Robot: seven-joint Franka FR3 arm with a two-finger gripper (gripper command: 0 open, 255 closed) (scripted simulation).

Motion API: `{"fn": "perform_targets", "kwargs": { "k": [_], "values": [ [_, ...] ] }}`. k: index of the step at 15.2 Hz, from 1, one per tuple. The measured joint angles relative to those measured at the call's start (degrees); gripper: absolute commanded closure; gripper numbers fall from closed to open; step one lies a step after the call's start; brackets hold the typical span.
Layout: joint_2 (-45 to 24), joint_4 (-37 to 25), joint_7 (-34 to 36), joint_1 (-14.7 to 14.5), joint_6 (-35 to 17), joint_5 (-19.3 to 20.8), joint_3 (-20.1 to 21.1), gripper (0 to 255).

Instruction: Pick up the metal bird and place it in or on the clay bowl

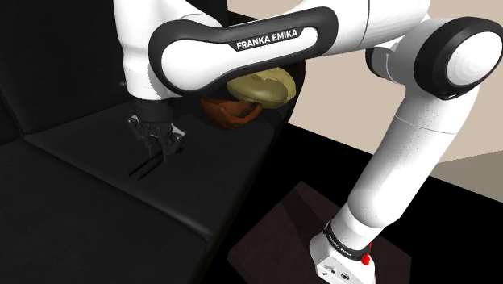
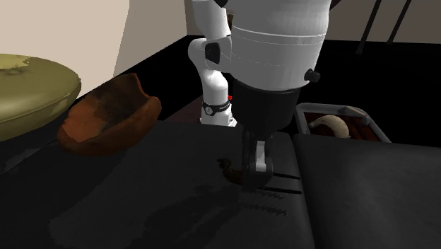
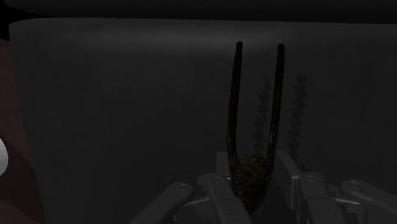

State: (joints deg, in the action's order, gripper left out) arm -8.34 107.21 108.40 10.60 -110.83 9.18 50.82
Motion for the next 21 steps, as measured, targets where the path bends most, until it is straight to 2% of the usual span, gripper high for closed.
{"fn": "perform_targets", "kwargs": {
  "k": [14, 21],
  "values": [
    [2.0, -8.9, -1.8, 0.3, 10.1, -2.0, 0.4, 255],
    [1.0, -15.3, -1.4, -0.4, 15.9, -1.4, 0.7, 255]
  ]
}}
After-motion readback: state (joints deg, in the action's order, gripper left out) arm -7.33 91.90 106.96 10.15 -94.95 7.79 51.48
